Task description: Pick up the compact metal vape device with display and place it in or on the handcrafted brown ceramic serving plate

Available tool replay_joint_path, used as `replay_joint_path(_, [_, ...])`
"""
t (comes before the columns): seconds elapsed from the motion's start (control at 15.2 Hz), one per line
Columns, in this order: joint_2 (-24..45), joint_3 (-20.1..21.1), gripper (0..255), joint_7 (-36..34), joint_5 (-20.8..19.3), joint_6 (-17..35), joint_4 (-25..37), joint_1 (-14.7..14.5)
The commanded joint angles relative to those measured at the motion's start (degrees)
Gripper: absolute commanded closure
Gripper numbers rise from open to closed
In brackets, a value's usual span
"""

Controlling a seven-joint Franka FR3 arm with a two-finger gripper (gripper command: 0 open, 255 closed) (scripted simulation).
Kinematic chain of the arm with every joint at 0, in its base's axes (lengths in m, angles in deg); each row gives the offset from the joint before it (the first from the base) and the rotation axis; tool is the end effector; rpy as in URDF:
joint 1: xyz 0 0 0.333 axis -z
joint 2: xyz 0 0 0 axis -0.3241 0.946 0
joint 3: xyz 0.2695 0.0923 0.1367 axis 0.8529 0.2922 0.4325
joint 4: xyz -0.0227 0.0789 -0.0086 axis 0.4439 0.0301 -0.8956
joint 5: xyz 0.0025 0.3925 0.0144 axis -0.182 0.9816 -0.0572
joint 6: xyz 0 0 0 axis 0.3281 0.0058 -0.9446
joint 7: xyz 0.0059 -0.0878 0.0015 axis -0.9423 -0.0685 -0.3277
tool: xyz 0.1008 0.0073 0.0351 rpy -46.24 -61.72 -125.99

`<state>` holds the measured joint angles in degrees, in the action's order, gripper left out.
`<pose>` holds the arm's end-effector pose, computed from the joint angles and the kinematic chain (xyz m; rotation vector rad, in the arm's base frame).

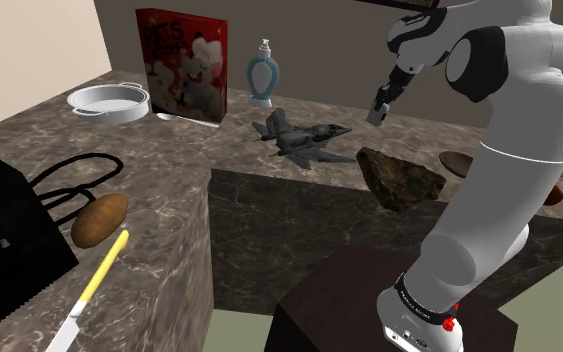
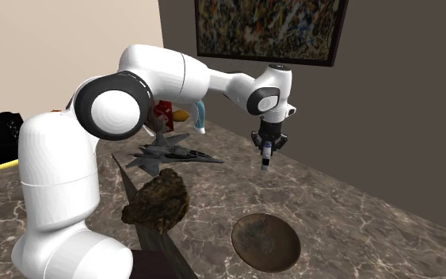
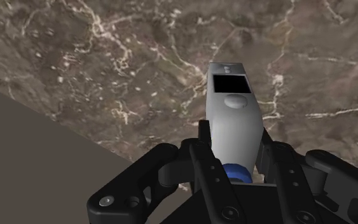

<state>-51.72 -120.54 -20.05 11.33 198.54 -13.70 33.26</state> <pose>0.4298 -0.4633 0.4963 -3.1090 0.2590 -0.3496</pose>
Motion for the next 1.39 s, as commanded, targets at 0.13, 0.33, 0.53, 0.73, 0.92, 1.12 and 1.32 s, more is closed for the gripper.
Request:
replay_joint_path(0.13, [0.05,0.03,255,0.01,0.03,-0.03,0.0,-0.02])
replay_joint_path(0.33, [-0.27,-0.12,255,-0.56,-0.43,-2.15,1.93,0.03])
replay_joint_path(0.53, [-0.45,-0.25,255,-1.07,-0.77,-4.32,4.01,0.14])
replay_joint_path(0.73, [-0.49,-0.37,255,-1.52,-0.99,-6.56,6.26,0.32])
replay_joint_path(0.92, [-0.38,-0.47,255,-1.91,-1.08,-8.86,8.68,0.56])
replay_joint_path(1.12, [-0.12,-0.56,255,-2.25,-1.05,-11.23,11.3,0.89])
replay_joint_path(1.32, [0.31,-0.65,255,-2.54,-0.88,-13.69,14.12,1.31])
